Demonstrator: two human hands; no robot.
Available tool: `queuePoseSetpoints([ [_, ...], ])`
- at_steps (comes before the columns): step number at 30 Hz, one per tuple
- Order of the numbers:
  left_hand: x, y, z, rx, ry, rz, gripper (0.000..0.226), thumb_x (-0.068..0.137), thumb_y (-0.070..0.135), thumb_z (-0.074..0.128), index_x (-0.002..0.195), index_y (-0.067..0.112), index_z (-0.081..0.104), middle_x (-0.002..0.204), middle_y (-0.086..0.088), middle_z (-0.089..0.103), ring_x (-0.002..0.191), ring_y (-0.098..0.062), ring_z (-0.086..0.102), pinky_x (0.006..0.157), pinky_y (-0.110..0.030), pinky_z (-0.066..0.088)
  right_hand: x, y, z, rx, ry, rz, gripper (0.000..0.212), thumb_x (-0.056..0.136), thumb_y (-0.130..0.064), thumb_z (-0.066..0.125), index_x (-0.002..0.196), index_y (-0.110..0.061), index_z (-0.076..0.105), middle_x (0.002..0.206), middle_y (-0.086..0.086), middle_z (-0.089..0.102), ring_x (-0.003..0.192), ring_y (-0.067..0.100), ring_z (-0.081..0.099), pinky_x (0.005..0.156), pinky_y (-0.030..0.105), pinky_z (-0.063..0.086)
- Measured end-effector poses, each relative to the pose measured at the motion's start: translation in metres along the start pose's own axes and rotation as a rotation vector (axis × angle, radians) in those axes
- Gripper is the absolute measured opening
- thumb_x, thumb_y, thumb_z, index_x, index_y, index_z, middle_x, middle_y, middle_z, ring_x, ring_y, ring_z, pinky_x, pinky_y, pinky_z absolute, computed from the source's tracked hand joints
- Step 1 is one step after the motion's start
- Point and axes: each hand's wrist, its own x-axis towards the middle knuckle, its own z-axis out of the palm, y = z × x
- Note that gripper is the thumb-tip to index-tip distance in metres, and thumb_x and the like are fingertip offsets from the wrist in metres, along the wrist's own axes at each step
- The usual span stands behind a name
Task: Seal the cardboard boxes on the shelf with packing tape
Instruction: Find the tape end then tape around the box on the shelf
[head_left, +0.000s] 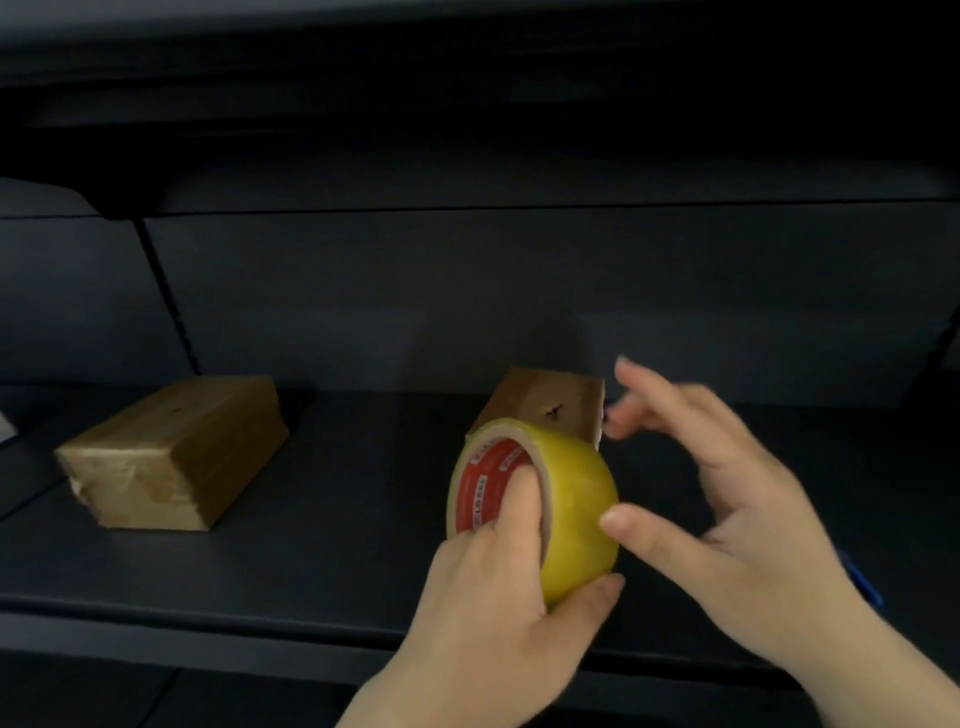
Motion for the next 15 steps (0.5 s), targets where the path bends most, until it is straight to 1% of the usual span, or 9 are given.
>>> queuePoseSetpoints([
  [1, 0.0, 0.002, 0.002, -0.018, 0.002, -0.002, 0.062, 0.072, 0.052, 0.06, 0.118, 0.053, 0.017, 0.104, 0.025, 0.054, 0.091, 0.003, 0.059, 0.081, -0.031, 0.053, 0.001, 0.001, 0.002, -0.008, -0.019, 0.004, 0.052, 0.074, -0.042, 0.061, 0.125, -0.041, 0.051, 0.113, -0.02, 0.055, 0.109, -0.001, 0.053, 0.087, 0.007, 0.04],
  [2, -0.001, 0.003, 0.003, -0.035, 0.007, -0.005, 0.063, 0.07, 0.053, 0.058, 0.119, 0.052, 0.018, 0.106, 0.022, 0.056, 0.09, 0.001, 0.061, 0.08, -0.033, 0.054, 0.002, 0.002, 0.006, 0.004, -0.015, 0.007, 0.048, 0.073, -0.041, 0.063, 0.121, -0.036, 0.056, 0.115, -0.019, 0.057, 0.108, -0.003, 0.054, 0.086, 0.006, 0.041],
  [3, -0.002, 0.005, 0.004, -0.05, 0.014, -0.009, 0.063, 0.069, 0.053, 0.057, 0.119, 0.052, 0.019, 0.106, 0.019, 0.057, 0.089, -0.001, 0.062, 0.079, -0.034, 0.054, 0.002, 0.002, 0.008, 0.023, 0.007, 0.008, 0.04, 0.073, -0.039, 0.068, 0.113, -0.032, 0.063, 0.114, -0.018, 0.06, 0.106, -0.003, 0.056, 0.083, 0.007, 0.043],
  [5, -0.002, 0.006, 0.004, -0.07, 0.024, -0.029, 0.063, 0.067, 0.055, 0.057, 0.118, 0.052, 0.02, 0.106, 0.017, 0.057, 0.088, -0.002, 0.062, 0.078, -0.035, 0.054, 0.001, 0.0, 0.01, 0.063, 0.087, 0.005, 0.026, 0.071, -0.032, 0.076, 0.096, -0.025, 0.071, 0.104, -0.015, 0.067, 0.096, -0.001, 0.062, 0.078, 0.009, 0.048],
  [7, -0.003, 0.006, 0.003, -0.076, 0.033, -0.044, 0.063, 0.067, 0.055, 0.058, 0.118, 0.05, 0.022, 0.104, 0.019, 0.058, 0.088, -0.001, 0.062, 0.078, -0.035, 0.054, 0.0, -0.002, 0.01, 0.07, 0.134, -0.003, 0.017, 0.07, -0.027, 0.074, 0.087, -0.024, 0.073, 0.093, -0.013, 0.07, 0.09, 0.002, 0.065, 0.075, 0.012, 0.05],
  [9, -0.004, 0.007, 0.002, -0.083, 0.04, -0.045, 0.058, 0.066, 0.054, 0.059, 0.113, 0.053, 0.025, 0.102, 0.019, 0.057, 0.088, 0.0, 0.061, 0.077, -0.035, 0.054, 0.0, -0.004, 0.01, -0.011, 0.151, -0.049, 0.011, 0.073, -0.031, 0.076, 0.082, -0.026, 0.072, 0.083, -0.015, 0.071, 0.087, 0.002, 0.065, 0.08, 0.016, 0.05],
  [10, -0.004, 0.008, 0.003, -0.093, 0.043, -0.051, 0.057, 0.066, 0.053, 0.06, 0.113, 0.052, 0.026, 0.102, 0.018, 0.058, 0.087, -0.001, 0.062, 0.076, -0.035, 0.055, 0.0, -0.004, 0.012, -0.091, 0.159, -0.083, 0.009, 0.076, -0.031, 0.071, 0.082, -0.024, 0.071, 0.082, -0.018, 0.069, 0.086, 0.001, 0.064, 0.085, 0.019, 0.048],
  [12, -0.004, 0.008, 0.003, -0.127, 0.053, -0.067, 0.06, 0.066, 0.049, 0.064, 0.115, 0.049, 0.028, 0.1, 0.016, 0.06, 0.086, -0.003, 0.063, 0.074, -0.036, 0.055, 0.002, -0.005, 0.017, -0.256, 0.183, -0.133, 0.015, 0.079, -0.029, 0.061, 0.08, -0.019, 0.071, 0.082, -0.017, 0.064, 0.085, -0.001, 0.06, 0.094, 0.023, 0.043],
  [15, -0.002, 0.01, -0.004, -0.248, 0.061, -0.134, 0.053, 0.065, 0.043, 0.069, 0.109, 0.05, 0.039, 0.091, 0.011, 0.065, 0.073, -0.007, 0.067, 0.063, -0.031, 0.057, 0.004, -0.015, 0.021, -0.355, 0.205, -0.172, 0.012, 0.083, -0.023, 0.054, 0.077, -0.02, 0.064, 0.08, -0.018, 0.058, 0.084, -0.001, 0.056, 0.1, 0.027, 0.037],
])
